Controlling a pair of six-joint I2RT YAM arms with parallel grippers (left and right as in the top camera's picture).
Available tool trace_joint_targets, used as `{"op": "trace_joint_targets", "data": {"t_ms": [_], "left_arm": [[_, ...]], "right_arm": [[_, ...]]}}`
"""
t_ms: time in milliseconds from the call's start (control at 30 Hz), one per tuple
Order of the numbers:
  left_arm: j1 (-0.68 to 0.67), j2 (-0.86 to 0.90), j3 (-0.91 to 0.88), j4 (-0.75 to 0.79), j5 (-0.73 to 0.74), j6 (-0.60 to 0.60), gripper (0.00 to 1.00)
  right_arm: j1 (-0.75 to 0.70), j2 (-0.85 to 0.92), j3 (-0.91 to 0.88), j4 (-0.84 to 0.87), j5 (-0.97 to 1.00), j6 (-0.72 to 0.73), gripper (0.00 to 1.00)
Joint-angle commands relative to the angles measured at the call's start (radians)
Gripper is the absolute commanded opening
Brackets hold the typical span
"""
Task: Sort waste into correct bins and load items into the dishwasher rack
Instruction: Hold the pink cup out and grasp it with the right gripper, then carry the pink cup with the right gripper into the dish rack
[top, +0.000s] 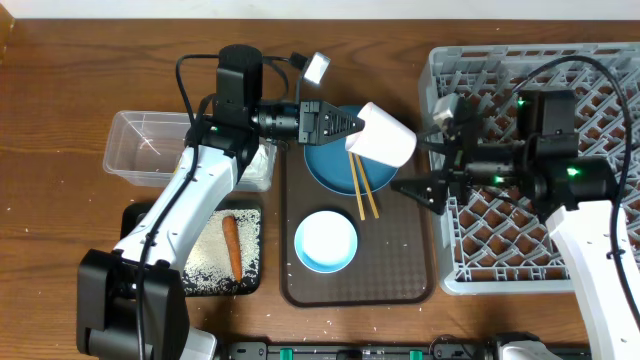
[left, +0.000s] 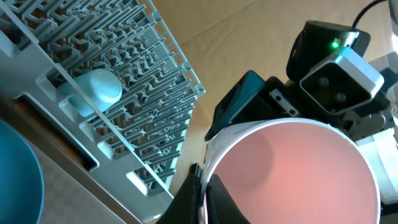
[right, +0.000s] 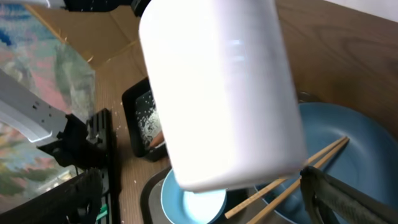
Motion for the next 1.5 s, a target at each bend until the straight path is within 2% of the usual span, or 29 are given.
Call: {"op": "trace_joint_targets", "data": {"t_ms": [0,500,533,600,733,967,1100,1267,1467], "left_arm": [[-0.001,-0.001,0.006,0.005,0.021,-0.017,0.06],[-0.053,-0.001,0.006,0.006,0.029,-0.016,0.06],[-0.053,-0.001,0.006,0.006,0.029,-0.016,0.06],[-0.053,-0.001,0.006,0.006,0.029,-0.016,0.06],[-0.053,-0.001,0.006,0.005,0.029,-0.016,0.06],[-0.053,-0.001,0.006,-0.004,0.029,-0.014,0.09],[-0.055,-0.001,0.006,-0.055,0.028,0.042,0.09],[-0.070,-0.001,0.006,-0.207,-0.021,0.146,0.10],[-0.075,-0.001,0.006,-0.285,-0.110,0.169,0.13]], "right_arm": [[0.021,0.003,0.008,0.011,0.019,-0.023,0.99],[0.022,0.004,0.007,0.048,0.019,-0.023,0.99],[0.022,0.004,0.007,0.048,0.019,-0.022,0.98],[0.022,0.004,0.007,0.048,0.019,-0.023,0.89],[0.022,0.004,0.007,0.051,0.020,-0.023,0.67],[0.021,0.003,0.007,0.090,0.019,-0.018,0.42],[0.021,0.003,0.007,0.111,0.019,-0.018,0.41],[0.021,0.003,0.007,0.138,0.019,-0.002,0.41],[0.018,0.003,0.007,0.149,0.019,0.001,0.41]]}}
